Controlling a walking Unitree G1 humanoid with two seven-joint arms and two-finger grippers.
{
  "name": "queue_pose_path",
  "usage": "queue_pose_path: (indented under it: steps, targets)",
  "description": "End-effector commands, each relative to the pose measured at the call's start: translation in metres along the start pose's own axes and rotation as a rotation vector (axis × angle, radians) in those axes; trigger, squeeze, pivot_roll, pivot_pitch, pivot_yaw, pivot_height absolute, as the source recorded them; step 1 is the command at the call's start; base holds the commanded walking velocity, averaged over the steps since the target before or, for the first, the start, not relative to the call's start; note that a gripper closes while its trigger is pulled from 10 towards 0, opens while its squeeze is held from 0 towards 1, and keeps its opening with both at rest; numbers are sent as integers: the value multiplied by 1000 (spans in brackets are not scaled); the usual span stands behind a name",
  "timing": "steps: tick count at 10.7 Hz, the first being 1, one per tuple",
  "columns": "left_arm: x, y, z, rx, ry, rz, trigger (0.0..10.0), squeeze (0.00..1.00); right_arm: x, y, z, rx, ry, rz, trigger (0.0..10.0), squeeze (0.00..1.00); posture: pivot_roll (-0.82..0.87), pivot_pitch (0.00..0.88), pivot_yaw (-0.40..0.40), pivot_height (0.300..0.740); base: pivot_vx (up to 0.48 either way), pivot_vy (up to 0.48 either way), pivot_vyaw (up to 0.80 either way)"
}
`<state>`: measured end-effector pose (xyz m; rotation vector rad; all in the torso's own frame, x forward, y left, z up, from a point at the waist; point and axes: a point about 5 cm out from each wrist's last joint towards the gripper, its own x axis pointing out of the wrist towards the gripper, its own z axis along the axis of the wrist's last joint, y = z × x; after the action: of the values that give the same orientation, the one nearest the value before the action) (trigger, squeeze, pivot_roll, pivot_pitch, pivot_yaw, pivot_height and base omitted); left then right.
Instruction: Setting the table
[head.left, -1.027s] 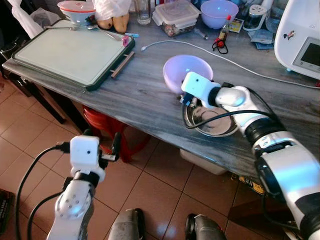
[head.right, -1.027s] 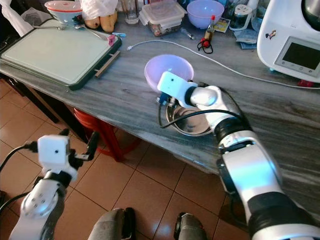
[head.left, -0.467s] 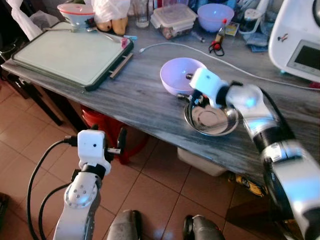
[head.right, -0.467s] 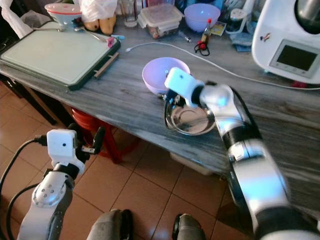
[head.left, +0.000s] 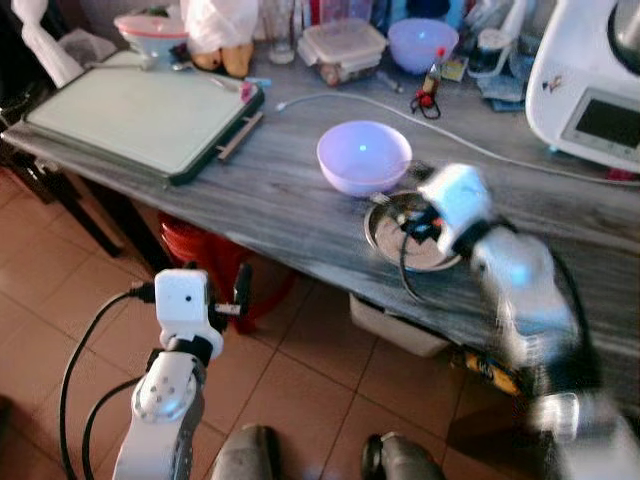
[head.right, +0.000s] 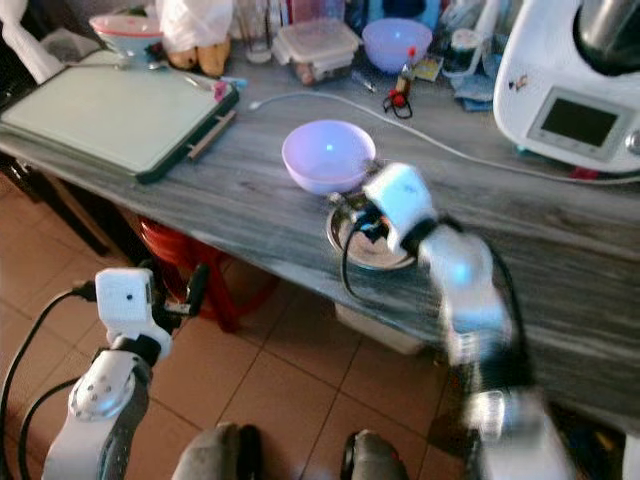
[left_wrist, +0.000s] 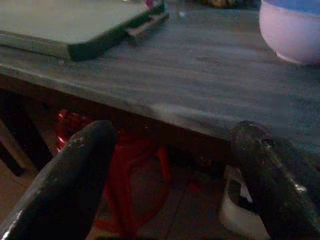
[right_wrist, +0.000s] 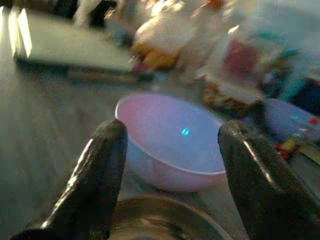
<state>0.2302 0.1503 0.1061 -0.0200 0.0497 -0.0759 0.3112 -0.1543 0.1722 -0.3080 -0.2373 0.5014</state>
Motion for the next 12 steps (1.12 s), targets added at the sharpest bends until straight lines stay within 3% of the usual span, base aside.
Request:
queue_pose_path:
  steps: [1, 3, 5, 9, 12]
  targets:
    - [2, 3, 2, -2, -3, 16, 10000, 0, -8, 1, 9, 24, -24, -86, 10000, 0, 0, 64, 20, 740, 0, 0, 0]
    - [4, 1, 2, 0, -4, 6, 10000, 0, -23, 13, 0, 111, 41, -167, 10000, 0, -5, 62, 27, 740, -133, 0, -247]
    - [5, 1, 4, 1, -9, 7, 10000, 0, -30, 22, -4, 132, 81, -189, 10000, 0, -4, 59, 25, 740, -287, 0, -609]
    - [3, 0, 3, -4, -6, 23, 10000, 0, -38, 22, -10, 162, 135, -218, 10000, 0, -5, 55, 16, 740, -315, 0, -800]
    - [6, 2, 3, 2, -9, 18, 10000, 0, -47, 20, -18, 248, 175, -264, 10000, 0, -5, 41, 28, 740, -316, 0, -165]
